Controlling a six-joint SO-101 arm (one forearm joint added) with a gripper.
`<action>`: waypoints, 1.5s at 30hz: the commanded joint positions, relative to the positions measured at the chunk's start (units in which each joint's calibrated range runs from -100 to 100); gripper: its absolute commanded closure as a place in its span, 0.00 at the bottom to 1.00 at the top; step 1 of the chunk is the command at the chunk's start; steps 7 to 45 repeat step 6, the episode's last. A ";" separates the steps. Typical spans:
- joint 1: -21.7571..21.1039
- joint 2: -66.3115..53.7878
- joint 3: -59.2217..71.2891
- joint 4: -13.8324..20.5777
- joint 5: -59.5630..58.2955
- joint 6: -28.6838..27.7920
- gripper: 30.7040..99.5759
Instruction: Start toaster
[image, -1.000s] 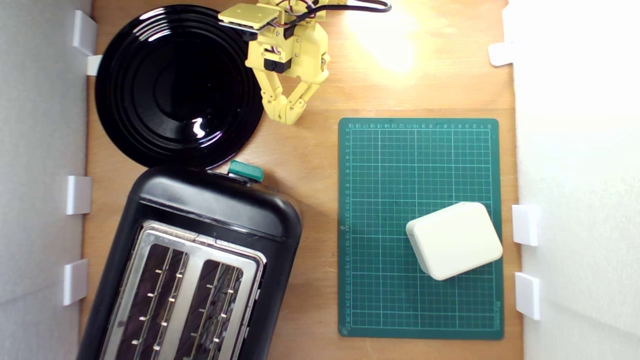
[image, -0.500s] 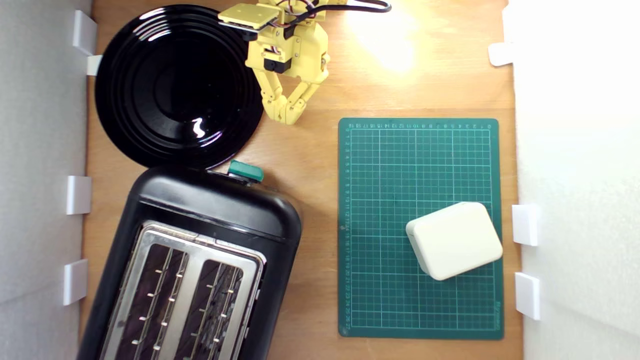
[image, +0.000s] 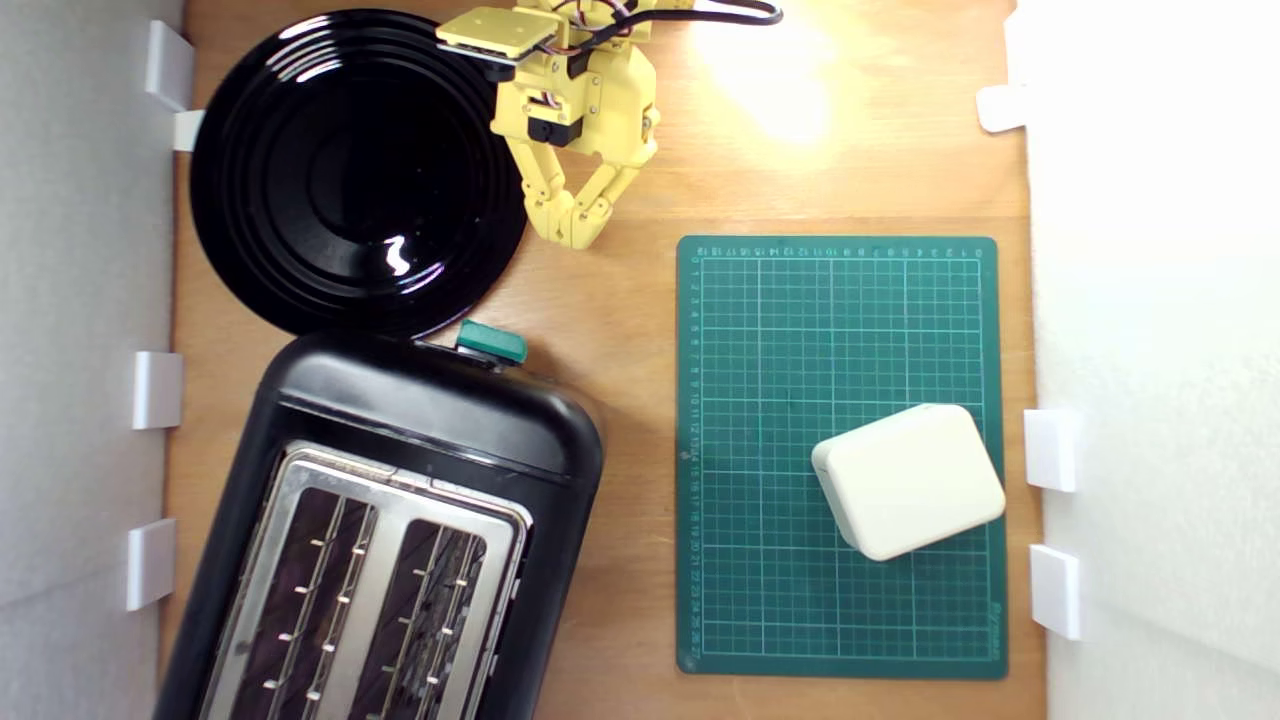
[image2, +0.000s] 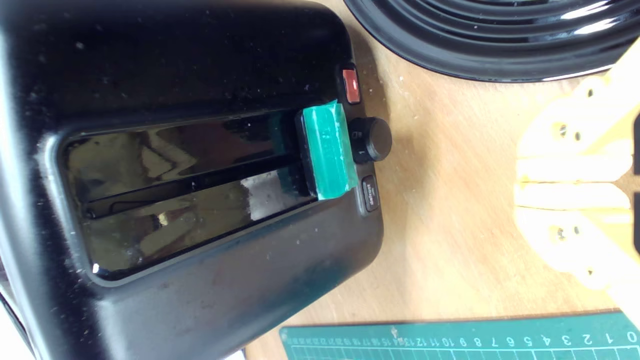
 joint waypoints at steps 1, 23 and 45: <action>-0.02 -0.75 0.37 0.48 0.11 0.19 0.99; -0.02 -0.75 0.37 0.48 0.11 0.19 0.99; -0.02 -0.75 0.37 0.48 0.11 0.19 0.99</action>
